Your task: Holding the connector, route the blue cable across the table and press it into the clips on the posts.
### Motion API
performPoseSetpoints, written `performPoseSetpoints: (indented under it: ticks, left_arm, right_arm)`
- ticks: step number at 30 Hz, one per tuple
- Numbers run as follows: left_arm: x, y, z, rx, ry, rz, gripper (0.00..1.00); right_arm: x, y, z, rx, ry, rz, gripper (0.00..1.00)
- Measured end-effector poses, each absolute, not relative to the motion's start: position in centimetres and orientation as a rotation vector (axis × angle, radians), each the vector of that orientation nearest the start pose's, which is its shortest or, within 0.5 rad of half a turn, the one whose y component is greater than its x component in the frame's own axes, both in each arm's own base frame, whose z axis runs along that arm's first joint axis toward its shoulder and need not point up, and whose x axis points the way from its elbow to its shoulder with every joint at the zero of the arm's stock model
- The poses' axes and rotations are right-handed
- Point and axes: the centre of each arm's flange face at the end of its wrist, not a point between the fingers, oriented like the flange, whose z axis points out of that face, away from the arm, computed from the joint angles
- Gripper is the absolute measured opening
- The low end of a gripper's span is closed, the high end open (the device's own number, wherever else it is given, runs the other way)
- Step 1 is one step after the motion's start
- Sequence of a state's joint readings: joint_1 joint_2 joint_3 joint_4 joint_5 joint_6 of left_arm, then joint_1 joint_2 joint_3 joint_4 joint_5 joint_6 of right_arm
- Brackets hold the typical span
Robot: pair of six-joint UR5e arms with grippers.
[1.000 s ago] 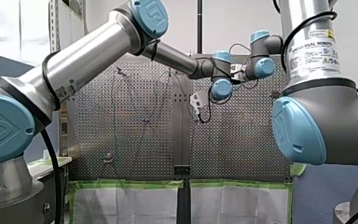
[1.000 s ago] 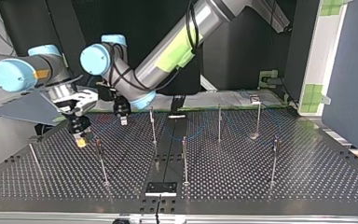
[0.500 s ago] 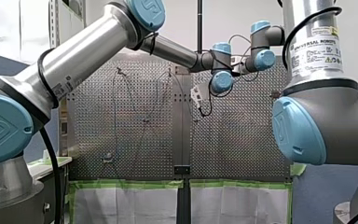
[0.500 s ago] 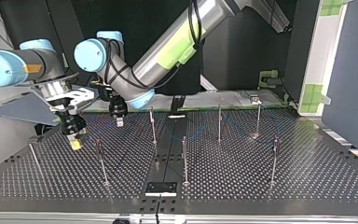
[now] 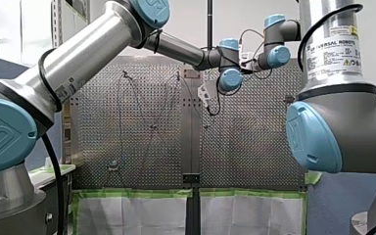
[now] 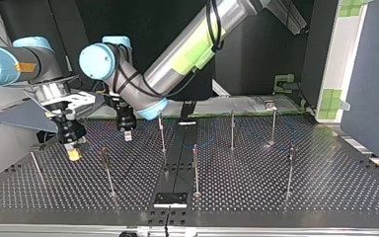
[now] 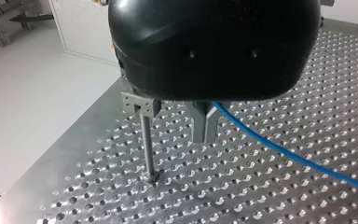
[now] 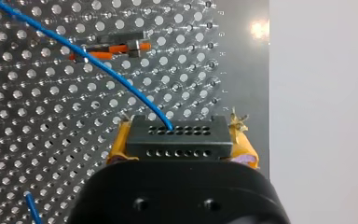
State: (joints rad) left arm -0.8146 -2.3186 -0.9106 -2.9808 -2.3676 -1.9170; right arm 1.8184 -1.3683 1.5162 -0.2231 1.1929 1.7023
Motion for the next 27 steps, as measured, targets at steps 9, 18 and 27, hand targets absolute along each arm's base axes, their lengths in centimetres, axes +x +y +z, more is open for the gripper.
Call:
performPoseSetpoints:
  ticks: [9, 18, 27]
  left_arm:
    - [50.1, -58.5, 35.1, -0.256, 1.447, -0.324, 0.00]
    - [53.1, -57.3, 35.7, -0.232, 1.388, -0.343, 0.00]
    - [54.2, -57.0, 35.9, -0.215, 1.366, -0.357, 0.00]
  right_arm:
    - [30.1, -51.8, 42.8, 1.555, -0.916, 1.773, 0.00]
    - [30.0, -52.3, 42.6, 1.542, -0.904, 1.777, 0.00]
    - [29.5, -52.9, 42.3, 1.532, -0.903, 1.775, 0.00]
